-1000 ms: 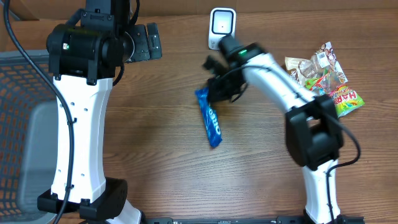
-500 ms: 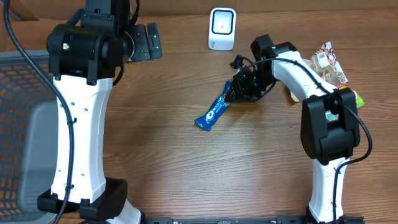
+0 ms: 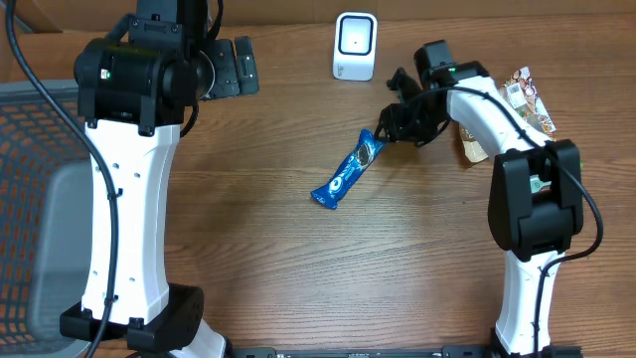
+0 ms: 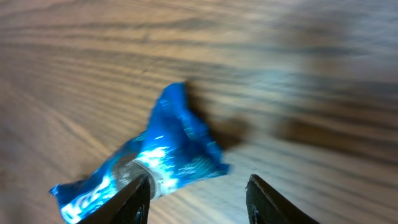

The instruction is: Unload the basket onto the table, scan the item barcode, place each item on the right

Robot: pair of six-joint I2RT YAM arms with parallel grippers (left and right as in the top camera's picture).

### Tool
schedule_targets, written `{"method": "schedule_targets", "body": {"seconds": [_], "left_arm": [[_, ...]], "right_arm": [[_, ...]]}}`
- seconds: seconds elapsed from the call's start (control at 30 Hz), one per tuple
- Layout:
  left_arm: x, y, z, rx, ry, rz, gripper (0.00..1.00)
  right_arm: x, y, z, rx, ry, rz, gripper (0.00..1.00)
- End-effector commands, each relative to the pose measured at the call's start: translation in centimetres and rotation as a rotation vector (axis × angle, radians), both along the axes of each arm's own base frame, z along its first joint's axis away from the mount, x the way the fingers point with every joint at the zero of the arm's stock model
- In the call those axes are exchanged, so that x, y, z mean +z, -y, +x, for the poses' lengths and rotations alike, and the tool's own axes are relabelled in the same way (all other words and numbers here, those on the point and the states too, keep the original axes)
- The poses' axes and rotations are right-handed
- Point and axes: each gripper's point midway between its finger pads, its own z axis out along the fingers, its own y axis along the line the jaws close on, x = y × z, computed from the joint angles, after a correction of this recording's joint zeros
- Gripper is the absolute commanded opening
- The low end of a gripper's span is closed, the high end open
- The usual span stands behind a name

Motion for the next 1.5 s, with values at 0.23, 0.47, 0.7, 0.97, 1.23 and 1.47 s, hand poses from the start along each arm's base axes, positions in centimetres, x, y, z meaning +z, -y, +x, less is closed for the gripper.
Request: {"method": "schedule_targets", "body": {"seconds": [0.23,0.47,0.7,0.97,1.23,1.47], "left_arm": [[0.0,-0.2,0.1,-0.007,0.002,0.022,1.0],[0.0,-0.2,0.1,-0.007,0.002,0.022,1.0],[0.0,-0.2,0.1,-0.007,0.002,0.022,1.0],[0.0,-0.2,0.1,-0.007,0.002,0.022,1.0],[0.0,-0.2,0.1,-0.007,0.002,0.022,1.0],[0.0,-0.2,0.1,-0.007,0.002,0.022,1.0]], "right_arm": [[-1.8,-2.4,0.3,0.023,-0.048,0.143,0.51],[-1.8,-3.8,0.4,0.03,-0.054,0.244,0.43],[-1.9,-5.0,-0.2,0.057,-0.058,0.248,0.04],[-1.2,-5.7,-0.7,0.074,-0.077,0.292,0.04],[-2.1,-4.8,-0.1,0.049,-0.053,0.198,0.68],[-3.9,-6.6,-2.4,-0.061,-0.178,0.122,0.59]]}}
